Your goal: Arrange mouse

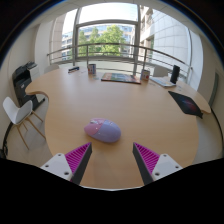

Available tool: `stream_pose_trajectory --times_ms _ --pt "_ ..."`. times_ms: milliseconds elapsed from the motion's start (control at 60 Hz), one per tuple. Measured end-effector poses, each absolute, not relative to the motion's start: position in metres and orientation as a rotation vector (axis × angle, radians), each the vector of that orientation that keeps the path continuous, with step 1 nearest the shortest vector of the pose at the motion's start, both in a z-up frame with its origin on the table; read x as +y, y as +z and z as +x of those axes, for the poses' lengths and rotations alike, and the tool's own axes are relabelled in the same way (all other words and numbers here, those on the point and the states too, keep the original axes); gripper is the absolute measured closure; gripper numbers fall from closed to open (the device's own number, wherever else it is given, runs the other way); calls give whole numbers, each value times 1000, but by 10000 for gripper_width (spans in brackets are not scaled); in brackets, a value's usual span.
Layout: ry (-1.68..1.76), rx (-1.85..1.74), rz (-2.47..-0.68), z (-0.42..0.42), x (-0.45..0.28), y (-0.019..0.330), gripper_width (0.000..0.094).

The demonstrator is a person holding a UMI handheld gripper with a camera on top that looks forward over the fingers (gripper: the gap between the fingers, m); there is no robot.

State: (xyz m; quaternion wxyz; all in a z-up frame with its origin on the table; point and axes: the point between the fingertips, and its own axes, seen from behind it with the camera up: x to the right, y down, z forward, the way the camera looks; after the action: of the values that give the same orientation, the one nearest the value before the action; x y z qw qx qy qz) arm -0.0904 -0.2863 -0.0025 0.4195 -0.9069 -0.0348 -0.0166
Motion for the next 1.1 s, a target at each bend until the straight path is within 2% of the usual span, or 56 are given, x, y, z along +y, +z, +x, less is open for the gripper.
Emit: stream_pose_trajectory --times_ms 417,517,567,850,950,1017,1100 --pt "-67 -34 -2259 -82 -174 -15 115" --pt "-39 18 -2272 -84 -165 -18 223" --pt "-30 4 -2269 -91 -163 -18 361" --pt "-23 -37 -2295 -94 -166 -16 497" --pt "-7 -99 -2230 -93 -157 25 497" --pt "50 -107 -2151 -94 -149 76 499" --pt "105 -103 -2025 -75 -133 158 498"
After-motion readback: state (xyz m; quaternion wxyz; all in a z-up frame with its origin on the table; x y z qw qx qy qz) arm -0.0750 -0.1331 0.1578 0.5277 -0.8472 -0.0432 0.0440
